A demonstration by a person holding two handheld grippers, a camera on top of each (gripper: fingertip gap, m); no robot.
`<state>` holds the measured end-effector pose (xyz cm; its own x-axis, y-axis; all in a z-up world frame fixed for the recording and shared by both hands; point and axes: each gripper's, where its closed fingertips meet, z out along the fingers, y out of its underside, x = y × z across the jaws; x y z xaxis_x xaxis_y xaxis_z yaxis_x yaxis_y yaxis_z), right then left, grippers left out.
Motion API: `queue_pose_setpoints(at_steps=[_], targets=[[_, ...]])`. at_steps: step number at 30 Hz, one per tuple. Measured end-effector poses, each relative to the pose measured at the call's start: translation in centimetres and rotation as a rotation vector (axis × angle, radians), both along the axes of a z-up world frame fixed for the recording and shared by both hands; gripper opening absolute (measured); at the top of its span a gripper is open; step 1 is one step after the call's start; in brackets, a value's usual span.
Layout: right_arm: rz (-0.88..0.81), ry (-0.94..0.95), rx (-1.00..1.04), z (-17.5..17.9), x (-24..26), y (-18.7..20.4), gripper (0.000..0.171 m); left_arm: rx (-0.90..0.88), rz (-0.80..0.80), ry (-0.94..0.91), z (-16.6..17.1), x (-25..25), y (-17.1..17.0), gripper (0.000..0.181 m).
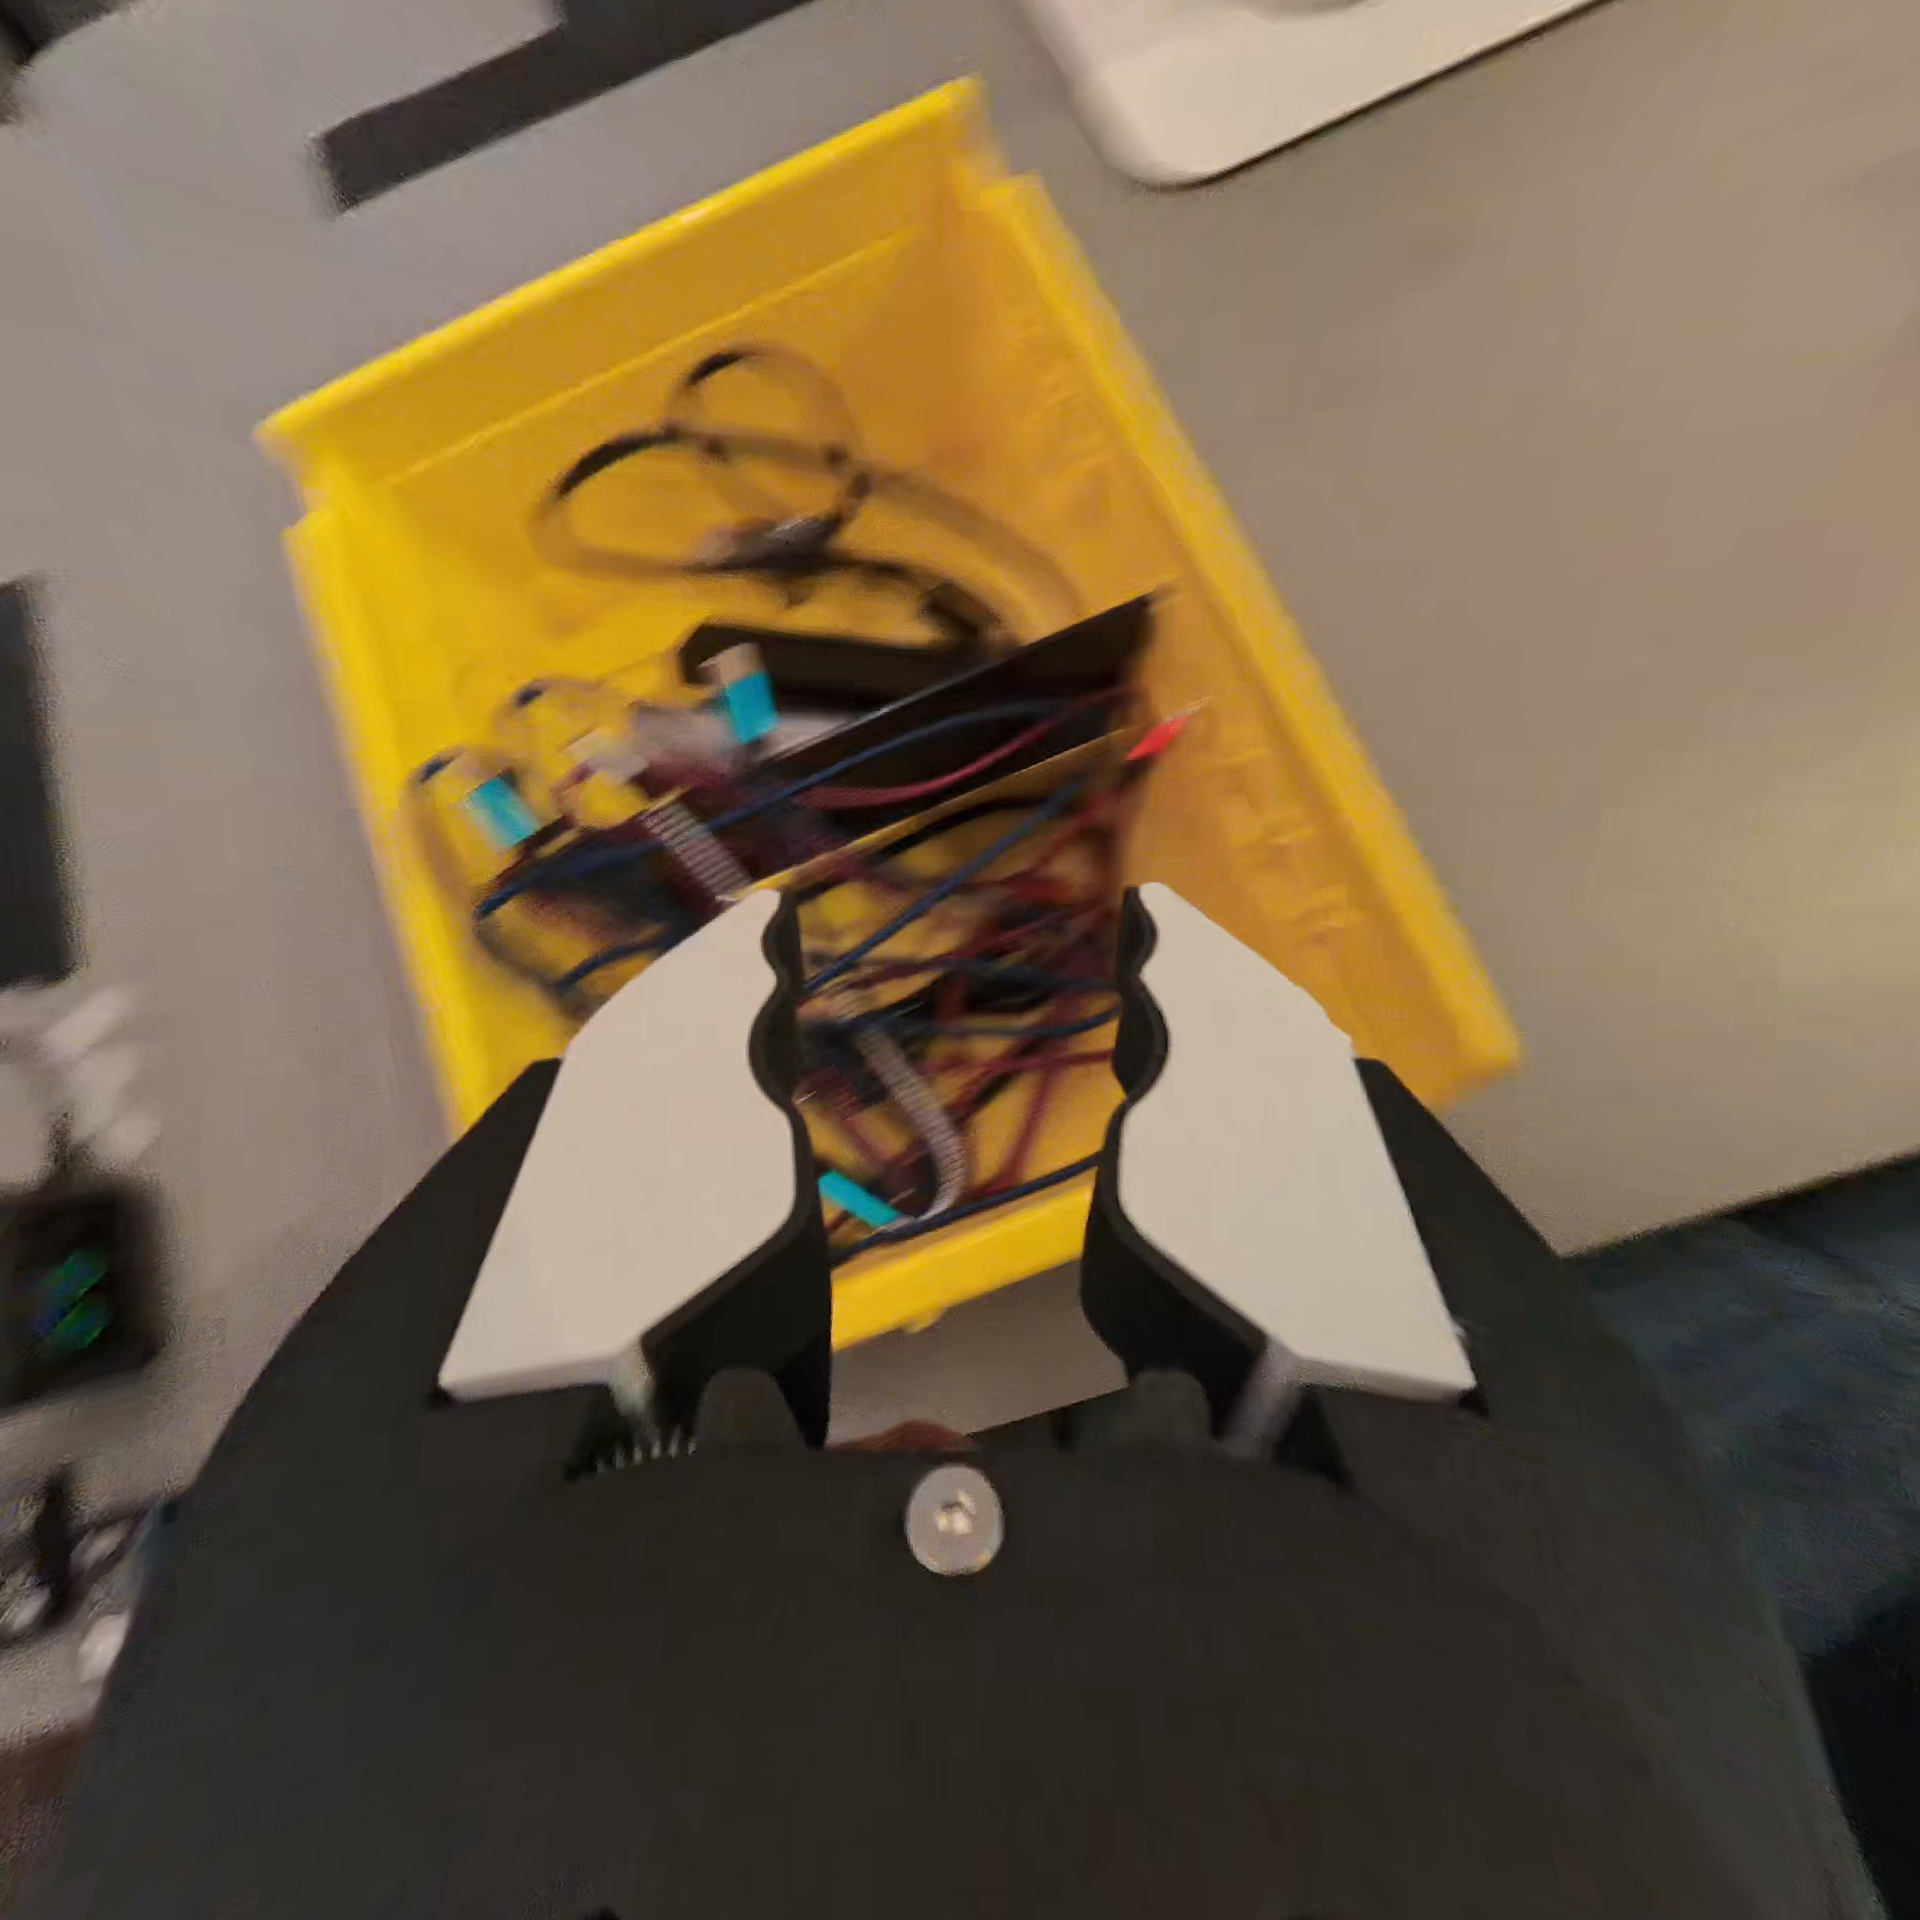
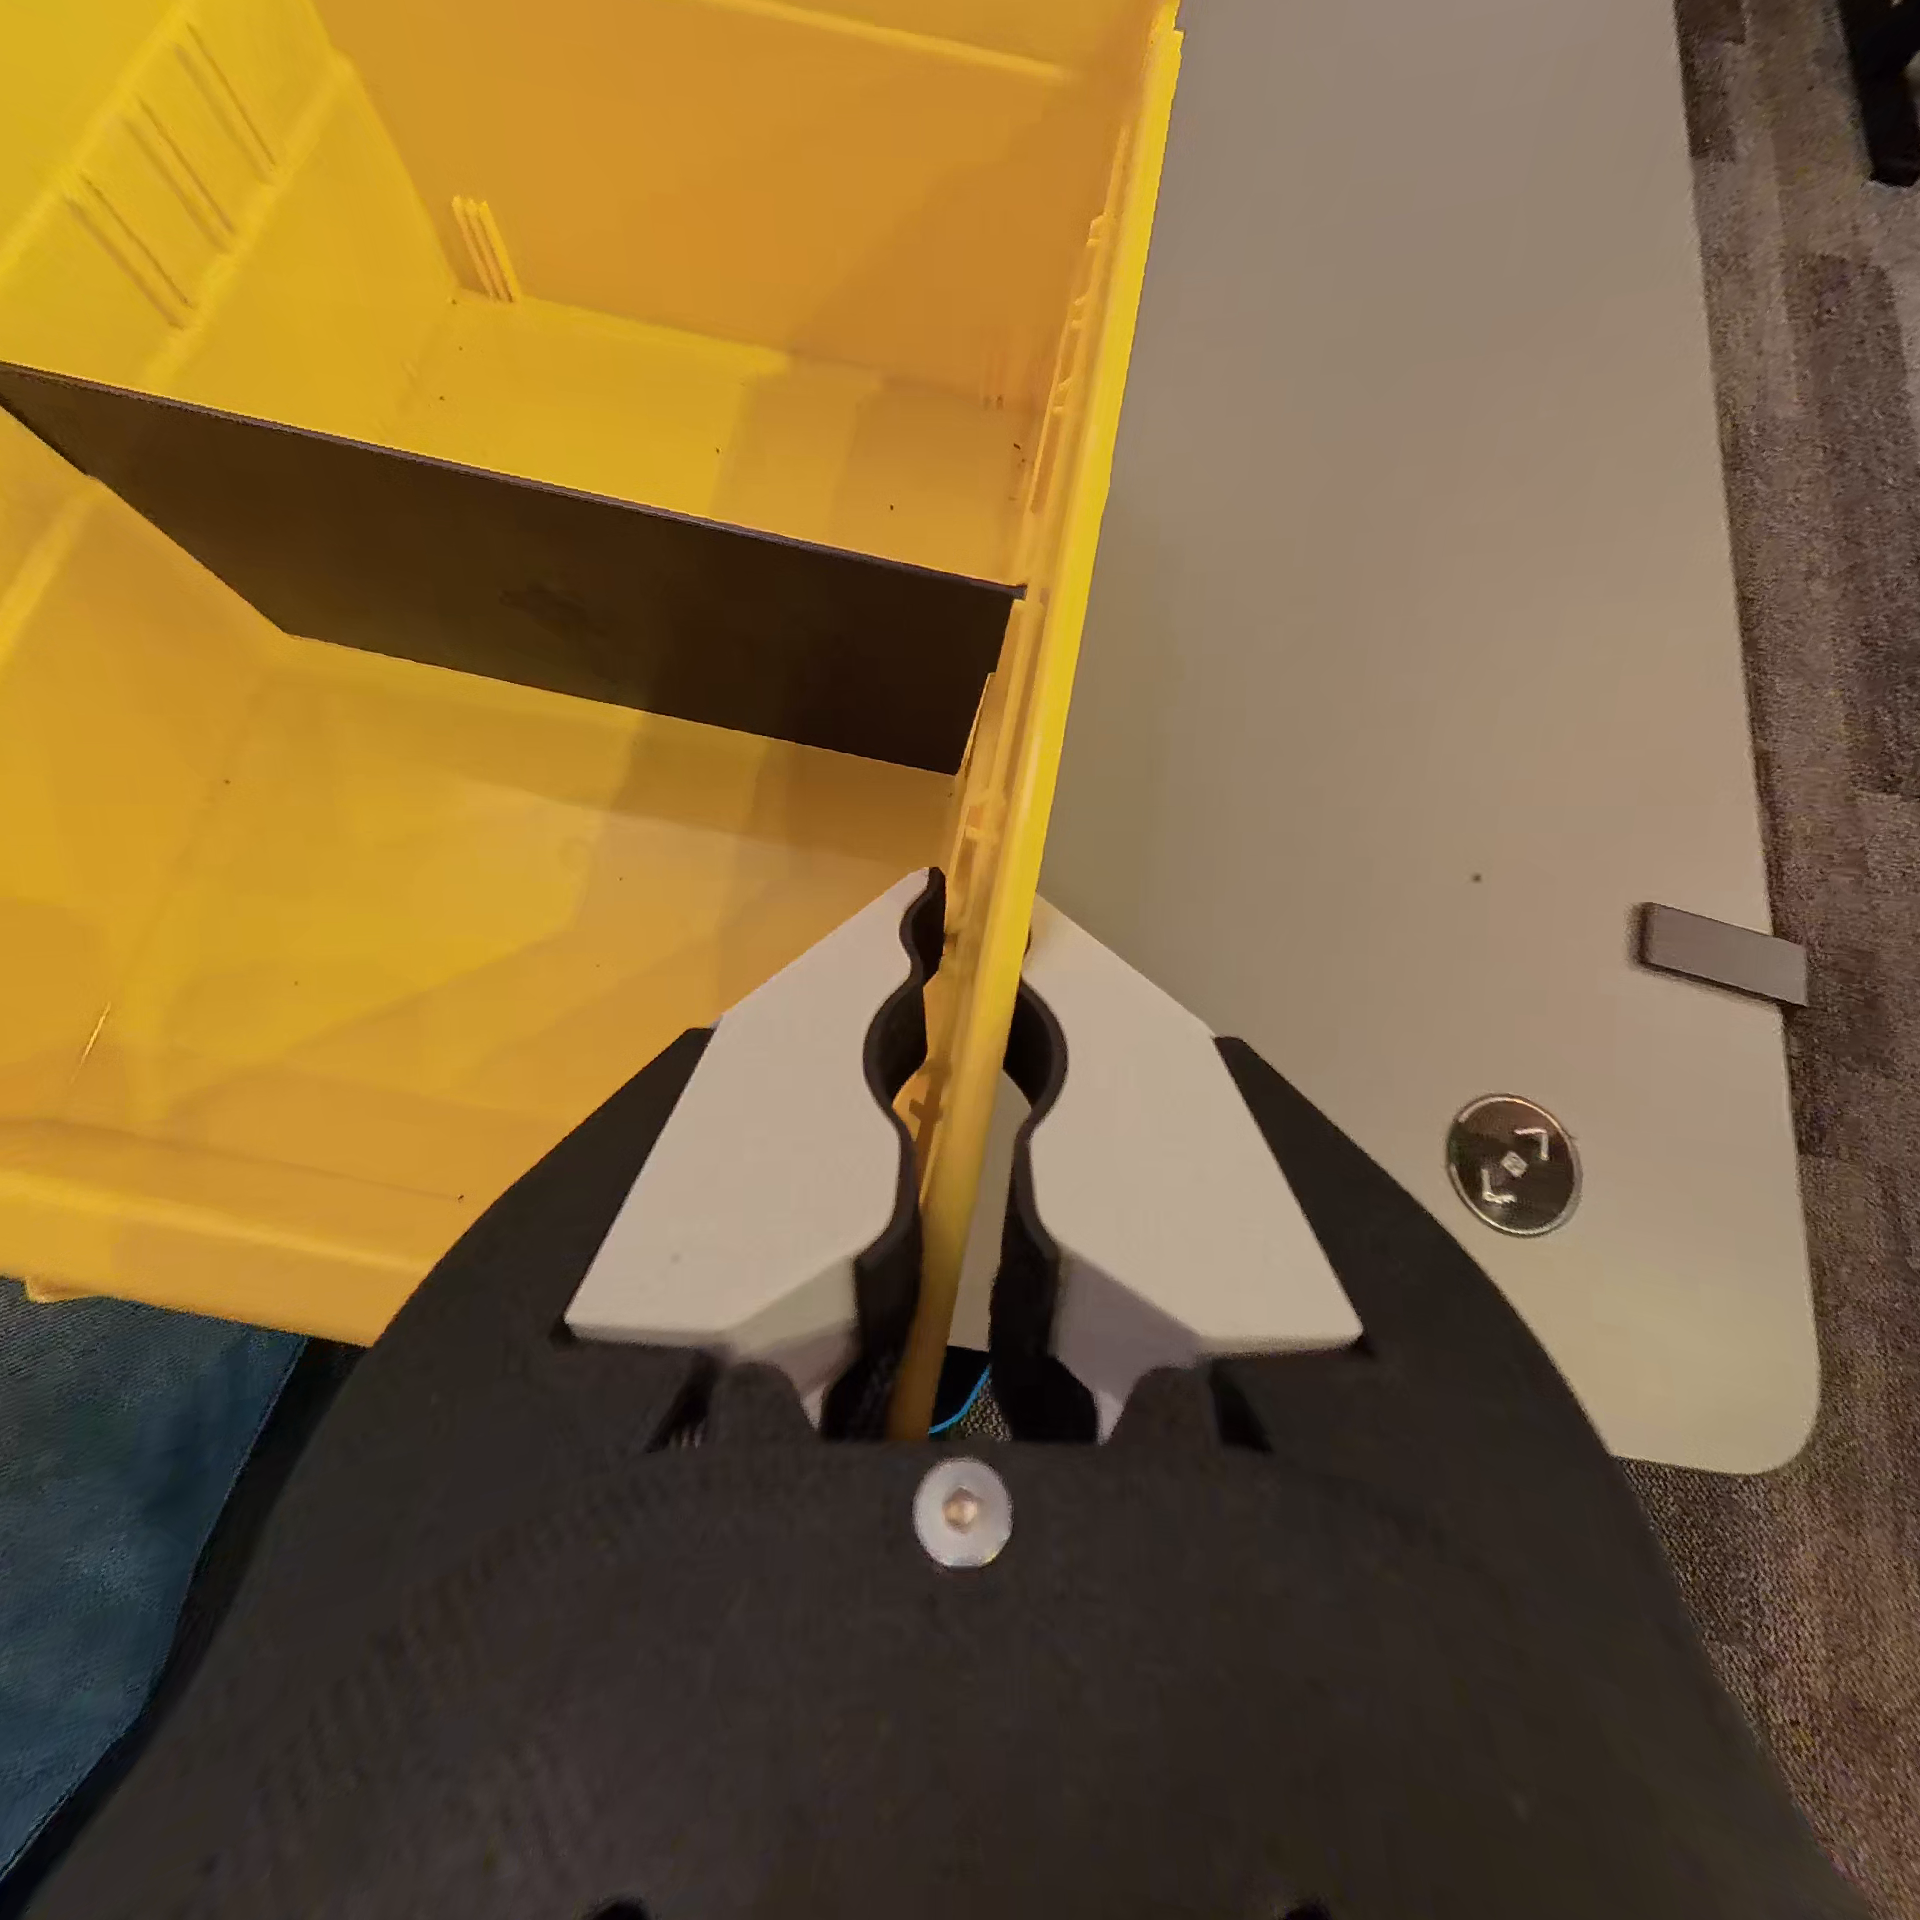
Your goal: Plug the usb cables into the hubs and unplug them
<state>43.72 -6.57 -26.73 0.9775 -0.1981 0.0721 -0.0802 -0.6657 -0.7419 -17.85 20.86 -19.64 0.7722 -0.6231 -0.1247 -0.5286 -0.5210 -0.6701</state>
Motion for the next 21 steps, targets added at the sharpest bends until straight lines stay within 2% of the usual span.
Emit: queue_pose_setpoints(at_steps=[4,6,8,11,17,21], targets=[[-0.029,-0.007,-0.003,0.0,1.6,-0.6,0.005,0.044,0.205,0.123,-2.0,-8.8,2.2,0.067],[-0.032,-0.006,-0.004,0.0,2.0,-0.8,0.005,0.054,0.253,0.163,-3.0,-10.9,2.6,0.068],[-0.032,-0.005,-0.005,0.0,2.2,-0.8,0.005,0.016,0.282,0.207,-4.4,-12.0,2.8,0.081],[-0.029,-0.003,-0.005,0.0,2.4,-0.7,0.005,-0.027,0.29,0.205,-5.9,-12.5,2.7,0.081],[-0.038,-0.005,-0.009,-0.1,2.5,-0.6,0.005,-0.102,0.263,0.244,-8.6,-13.2,2.2,0.042],[-0.04,-0.005,-0.02,-0.1,2.5,-0.6,0.005,-0.099,0.256,0.225,-8.9,-13.2,2.2,0.029]])
